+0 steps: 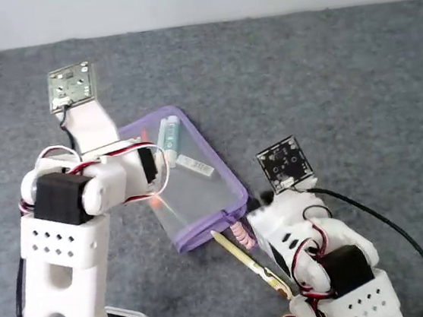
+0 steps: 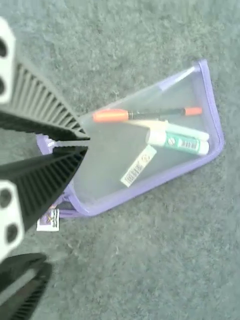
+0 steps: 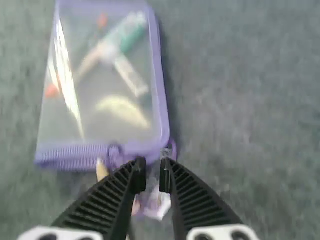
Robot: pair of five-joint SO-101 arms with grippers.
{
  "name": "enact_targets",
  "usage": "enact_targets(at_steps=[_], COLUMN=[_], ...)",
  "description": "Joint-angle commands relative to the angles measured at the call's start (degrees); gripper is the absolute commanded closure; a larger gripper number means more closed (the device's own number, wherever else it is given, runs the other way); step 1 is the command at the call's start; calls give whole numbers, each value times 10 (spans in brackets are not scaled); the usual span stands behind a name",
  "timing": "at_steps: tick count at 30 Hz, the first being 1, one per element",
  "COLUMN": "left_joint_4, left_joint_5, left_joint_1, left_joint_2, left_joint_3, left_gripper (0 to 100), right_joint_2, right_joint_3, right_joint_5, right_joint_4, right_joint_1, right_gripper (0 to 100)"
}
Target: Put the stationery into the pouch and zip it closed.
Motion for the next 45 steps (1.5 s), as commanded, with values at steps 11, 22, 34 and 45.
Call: enact_targets(at_steps=[11, 22, 34, 45], left_joint_4=[36, 33, 25, 15], left_joint_5=[-10, -6, 9, 7], left_joint_1=[-131, -150, -150, -150], left_joint_2=[-7, -114, -116, -116], left_joint_3=[-22, -7, 45, 48], left_gripper=[953, 739, 739, 739], right_joint_2=[179, 426, 434, 449], right_joint_3=[-65, -193, -156, -32], right_joint_5=[20, -20, -53, -10], right_joint_4=[107, 131, 112, -13], right_joint_1=[-65, -138, -211, -208], right_gripper=[940, 939, 745, 835])
